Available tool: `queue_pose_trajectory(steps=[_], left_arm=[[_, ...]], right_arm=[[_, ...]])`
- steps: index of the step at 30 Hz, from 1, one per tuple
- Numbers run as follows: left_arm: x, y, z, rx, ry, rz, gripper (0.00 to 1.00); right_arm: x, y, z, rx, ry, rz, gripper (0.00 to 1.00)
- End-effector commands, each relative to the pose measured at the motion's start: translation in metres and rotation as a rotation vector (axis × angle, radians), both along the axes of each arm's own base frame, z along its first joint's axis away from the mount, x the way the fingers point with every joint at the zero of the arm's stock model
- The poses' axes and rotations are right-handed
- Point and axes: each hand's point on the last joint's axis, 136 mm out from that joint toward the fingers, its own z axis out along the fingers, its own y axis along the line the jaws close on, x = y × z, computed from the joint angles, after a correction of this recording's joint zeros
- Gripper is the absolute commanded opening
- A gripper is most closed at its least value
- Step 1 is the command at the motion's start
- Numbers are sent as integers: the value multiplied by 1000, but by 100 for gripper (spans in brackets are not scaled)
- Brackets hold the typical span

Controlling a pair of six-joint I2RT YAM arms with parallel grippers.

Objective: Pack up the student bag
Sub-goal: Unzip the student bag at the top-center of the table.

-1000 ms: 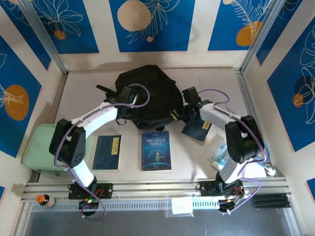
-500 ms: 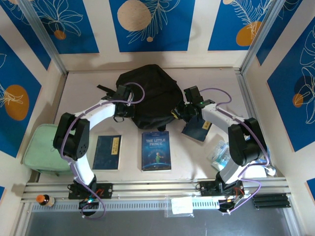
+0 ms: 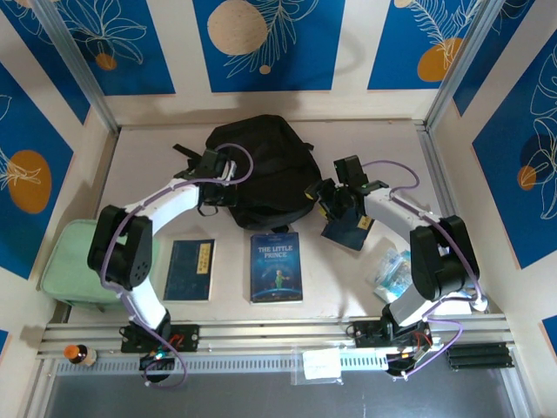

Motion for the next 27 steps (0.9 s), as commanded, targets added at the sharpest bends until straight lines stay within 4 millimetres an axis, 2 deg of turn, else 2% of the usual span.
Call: queue_pose_trajectory(steps=[1, 4, 8, 13, 21, 23, 27], left_arm=[[-8, -34, 32, -50, -58, -105, 0], [-18, -50, 34, -49, -57, -136, 0], [-26, -61, 32, -59, -54, -151, 0], [-29, -56, 23, -44, -44, -129, 0], [-40, -46, 1, -13, -3, -109, 0], [-42, -42, -3, -5, 4, -98, 0], [-41, -32, -8, 33, 4, -69, 0]], right_arm=[[-23, 17, 9, 52, 36, 2, 73], [-34, 26, 11, 80, 69, -30, 79], [-34, 37, 14, 133, 78, -59, 83], [-23, 41, 8, 127, 94, -85, 83], [-23, 29, -11, 76, 137, -162, 85], [-24, 29, -16, 75, 146, -160, 76], [-21, 30, -23, 74, 147, -144, 36]])
